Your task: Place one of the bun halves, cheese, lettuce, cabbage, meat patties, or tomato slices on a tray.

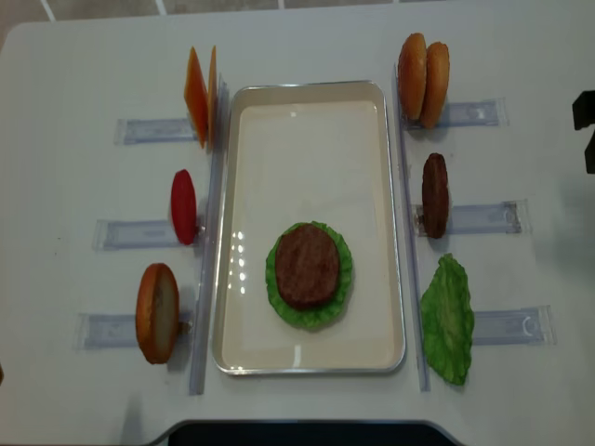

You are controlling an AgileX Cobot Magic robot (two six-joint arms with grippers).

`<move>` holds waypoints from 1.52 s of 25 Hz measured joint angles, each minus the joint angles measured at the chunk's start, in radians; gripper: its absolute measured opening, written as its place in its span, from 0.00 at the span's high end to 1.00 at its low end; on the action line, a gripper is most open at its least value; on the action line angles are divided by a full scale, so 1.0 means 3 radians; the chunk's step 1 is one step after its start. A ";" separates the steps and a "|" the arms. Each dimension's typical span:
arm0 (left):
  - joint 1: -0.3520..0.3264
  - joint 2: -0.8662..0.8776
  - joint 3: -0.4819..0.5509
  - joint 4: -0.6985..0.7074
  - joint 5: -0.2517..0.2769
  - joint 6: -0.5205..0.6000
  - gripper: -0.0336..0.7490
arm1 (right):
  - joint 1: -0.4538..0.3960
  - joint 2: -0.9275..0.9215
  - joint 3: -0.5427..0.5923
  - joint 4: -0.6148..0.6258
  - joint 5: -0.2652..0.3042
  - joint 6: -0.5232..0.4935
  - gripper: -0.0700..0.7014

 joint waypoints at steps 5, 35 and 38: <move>0.0000 0.0000 0.0000 0.0000 0.0000 0.0000 0.96 | 0.0000 -0.0624 0.0435 0.0000 0.0000 0.0000 0.36; 0.0000 0.0000 0.0000 0.0000 0.0000 0.0000 0.96 | 0.0000 -0.4005 0.1833 0.0058 -0.0337 -0.0105 0.36; 0.0000 0.0000 0.0000 0.0000 0.0000 0.0000 0.96 | 0.0000 -0.4141 0.1903 0.0066 -0.0360 -0.0184 0.36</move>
